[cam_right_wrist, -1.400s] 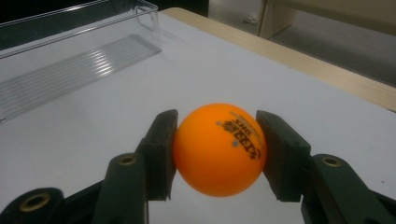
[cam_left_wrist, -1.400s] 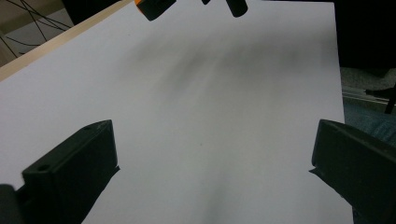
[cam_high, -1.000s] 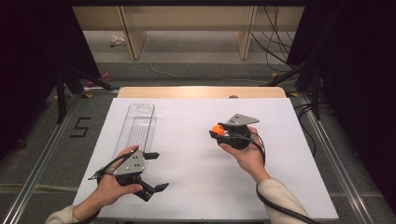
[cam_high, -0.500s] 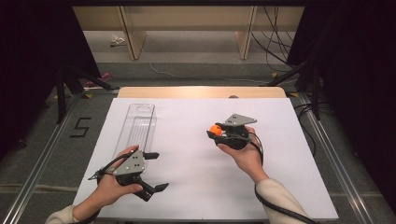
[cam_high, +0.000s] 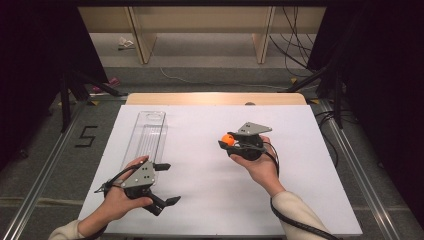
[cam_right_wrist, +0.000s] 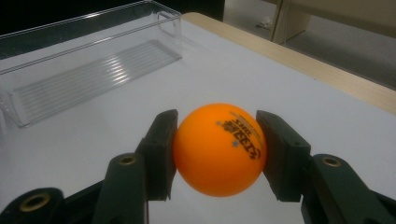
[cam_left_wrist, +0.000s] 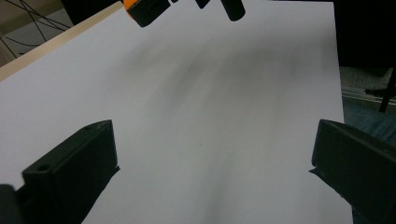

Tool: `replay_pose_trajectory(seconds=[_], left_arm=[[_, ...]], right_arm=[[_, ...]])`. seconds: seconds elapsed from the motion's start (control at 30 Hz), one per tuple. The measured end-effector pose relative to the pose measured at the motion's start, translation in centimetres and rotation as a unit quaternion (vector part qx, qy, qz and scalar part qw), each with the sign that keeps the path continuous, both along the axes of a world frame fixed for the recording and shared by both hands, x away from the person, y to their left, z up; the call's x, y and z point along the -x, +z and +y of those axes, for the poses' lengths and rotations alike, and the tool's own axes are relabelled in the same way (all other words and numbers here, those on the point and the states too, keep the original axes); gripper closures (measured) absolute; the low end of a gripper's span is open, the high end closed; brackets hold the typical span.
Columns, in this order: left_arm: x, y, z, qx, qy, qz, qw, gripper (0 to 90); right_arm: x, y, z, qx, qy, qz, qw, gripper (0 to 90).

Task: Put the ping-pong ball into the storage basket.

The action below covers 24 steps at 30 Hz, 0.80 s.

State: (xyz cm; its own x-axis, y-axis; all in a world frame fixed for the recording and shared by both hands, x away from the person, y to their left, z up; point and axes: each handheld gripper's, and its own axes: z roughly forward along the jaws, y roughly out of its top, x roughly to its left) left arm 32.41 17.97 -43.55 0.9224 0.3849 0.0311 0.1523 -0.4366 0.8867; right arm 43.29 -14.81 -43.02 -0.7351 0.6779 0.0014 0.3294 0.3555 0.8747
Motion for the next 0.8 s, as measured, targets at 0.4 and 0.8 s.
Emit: replay_pose_trajectory(seconds=[0.4,0.8], left_arm=[[-0.02,0.02,0.03,-0.002,-0.001,0.0,1.0,0.0],[-0.01,0.0,-0.01,-0.002,-0.001,-0.001,1.0,0.0]], right_arm=[[0.01,-0.04,0.48,0.0,0.005,-0.001,1.0,51.6],[0.0,-0.02,0.91,-0.001,0.009,0.0,1.0,51.6]])
